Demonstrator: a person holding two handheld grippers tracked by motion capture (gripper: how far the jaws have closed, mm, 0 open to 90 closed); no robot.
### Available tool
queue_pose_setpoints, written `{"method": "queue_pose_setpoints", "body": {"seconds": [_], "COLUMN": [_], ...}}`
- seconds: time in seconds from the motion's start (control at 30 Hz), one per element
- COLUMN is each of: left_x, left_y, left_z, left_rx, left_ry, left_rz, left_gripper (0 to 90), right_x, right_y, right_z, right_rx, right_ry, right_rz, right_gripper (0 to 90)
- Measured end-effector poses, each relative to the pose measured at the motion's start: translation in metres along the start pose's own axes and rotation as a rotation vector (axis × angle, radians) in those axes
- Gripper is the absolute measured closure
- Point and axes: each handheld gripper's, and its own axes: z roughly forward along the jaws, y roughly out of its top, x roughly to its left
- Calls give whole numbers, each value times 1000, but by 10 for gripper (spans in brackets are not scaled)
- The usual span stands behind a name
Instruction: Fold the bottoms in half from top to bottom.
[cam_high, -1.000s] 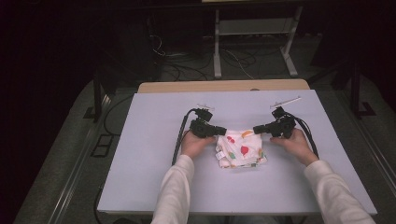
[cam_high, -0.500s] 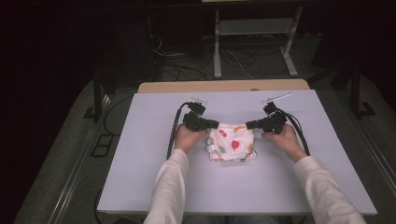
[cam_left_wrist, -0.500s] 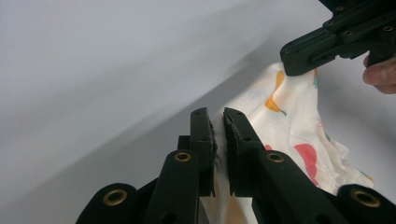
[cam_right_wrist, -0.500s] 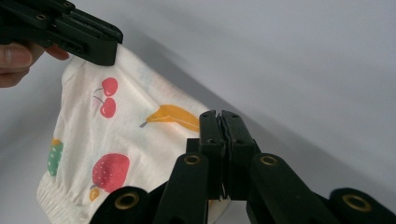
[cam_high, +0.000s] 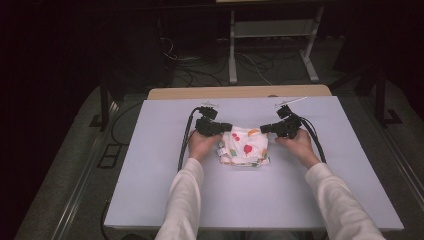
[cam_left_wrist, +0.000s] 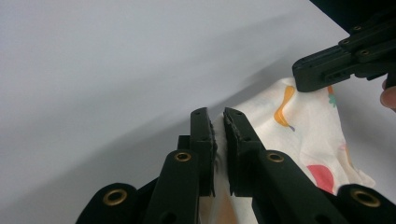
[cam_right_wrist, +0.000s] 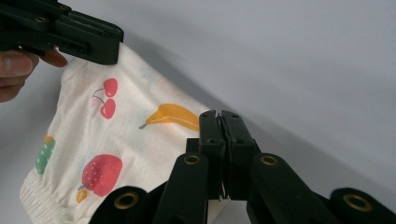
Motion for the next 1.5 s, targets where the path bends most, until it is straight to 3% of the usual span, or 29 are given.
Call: {"method": "queue_pose_setpoints", "body": {"seconds": [0.4,0.6,0.77,0.87,0.93,1.0,1.1,1.2,1.5], "left_x": [10,12,13,12,12,13,15,17,19], "left_y": [1,0,-2,-2,-2,-2,-4,-6,-7], "left_z": [4,7,9,9,8,7,6,3,-9], "left_rx": [6,-1,15,18,24,33,36,19,-9], "left_ry": [26,28,41,55,91,80,77,60,37], "left_rz": [-29,-39,-34,-33,-24,-35,-60,-78,-77], "left_gripper": [808,807,797,716,604,579,447,375,237], "right_x": [-1,-1,-4,-5,-5,-6,-8,-10,-11], "right_y": [5,6,4,3,2,1,1,1,0], "right_z": [11,15,19,21,20,20,17,14,1], "right_rx": [-43,-41,-56,-62,-70,-70,-84,-97,-96], "right_ry": [-33,-61,-55,-46,-50,-56,-56,-39,-59], "right_rz": [-5,-35,-28,-14,-9,-12,-6,2,-10], "right_gripper": [858,858,849,802,768,738,669,590,345]}}
